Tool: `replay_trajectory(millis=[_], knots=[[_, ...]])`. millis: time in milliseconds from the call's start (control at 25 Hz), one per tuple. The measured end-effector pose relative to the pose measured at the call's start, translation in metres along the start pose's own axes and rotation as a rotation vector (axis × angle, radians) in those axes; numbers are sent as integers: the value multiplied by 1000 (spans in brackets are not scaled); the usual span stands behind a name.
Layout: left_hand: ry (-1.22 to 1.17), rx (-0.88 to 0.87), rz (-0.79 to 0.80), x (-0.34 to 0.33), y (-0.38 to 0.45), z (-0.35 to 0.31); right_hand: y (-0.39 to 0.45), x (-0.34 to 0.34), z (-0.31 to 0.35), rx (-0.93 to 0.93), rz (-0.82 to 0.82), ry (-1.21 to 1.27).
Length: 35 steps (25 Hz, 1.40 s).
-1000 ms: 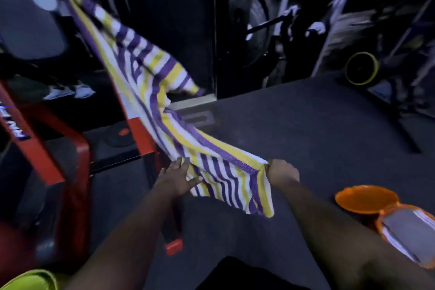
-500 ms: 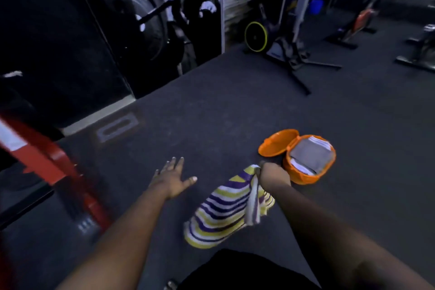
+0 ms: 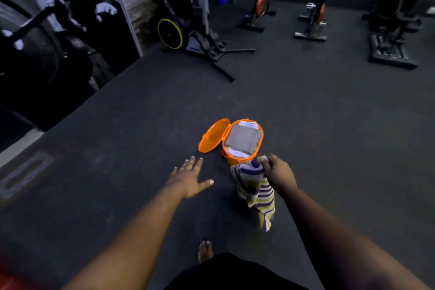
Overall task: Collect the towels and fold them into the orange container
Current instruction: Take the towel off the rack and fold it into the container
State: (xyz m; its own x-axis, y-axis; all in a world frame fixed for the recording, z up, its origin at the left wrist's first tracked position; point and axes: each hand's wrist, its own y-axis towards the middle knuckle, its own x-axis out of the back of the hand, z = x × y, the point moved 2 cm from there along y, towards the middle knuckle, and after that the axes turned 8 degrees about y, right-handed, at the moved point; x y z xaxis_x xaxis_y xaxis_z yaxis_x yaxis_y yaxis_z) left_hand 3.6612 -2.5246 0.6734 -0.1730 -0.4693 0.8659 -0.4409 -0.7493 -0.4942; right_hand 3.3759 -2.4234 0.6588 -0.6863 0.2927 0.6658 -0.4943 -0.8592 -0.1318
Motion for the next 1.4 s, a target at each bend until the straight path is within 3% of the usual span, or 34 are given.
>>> replay_trajectory(millis=[320, 520, 640, 800, 920, 1000, 1120, 1280, 1400], knots=[[49, -217, -22, 49, 129, -65, 56, 85, -20, 6, -310, 120], [-10, -283, 55, 67, 197, -106, 82, 126, -2, -3, -433, 352], [-223, -363, 97, 78, 204, -144, 99, 142, 9, 56, -490, 402], [-732, -378, 271, 85, 232, -195, 128, 167, 13, 107, -502, 523], [-947, -362, 260, 90, 266, -213, 155, 184, -6, 138, -467, 605], [-1082, -317, 161, 107, 279, -230, 178, 198, -33, 98, -455, 580], [-1278, -204, 58, 135, 284, -252, 208, 221, -78, 38, -399, 278], [-995, -304, -80, 161, 291, -280, 236, 215, -121, -108, 11, -130], [-859, -449, -142, 183, 285, -310, 254, 212, -112, 32, 100, -30]])
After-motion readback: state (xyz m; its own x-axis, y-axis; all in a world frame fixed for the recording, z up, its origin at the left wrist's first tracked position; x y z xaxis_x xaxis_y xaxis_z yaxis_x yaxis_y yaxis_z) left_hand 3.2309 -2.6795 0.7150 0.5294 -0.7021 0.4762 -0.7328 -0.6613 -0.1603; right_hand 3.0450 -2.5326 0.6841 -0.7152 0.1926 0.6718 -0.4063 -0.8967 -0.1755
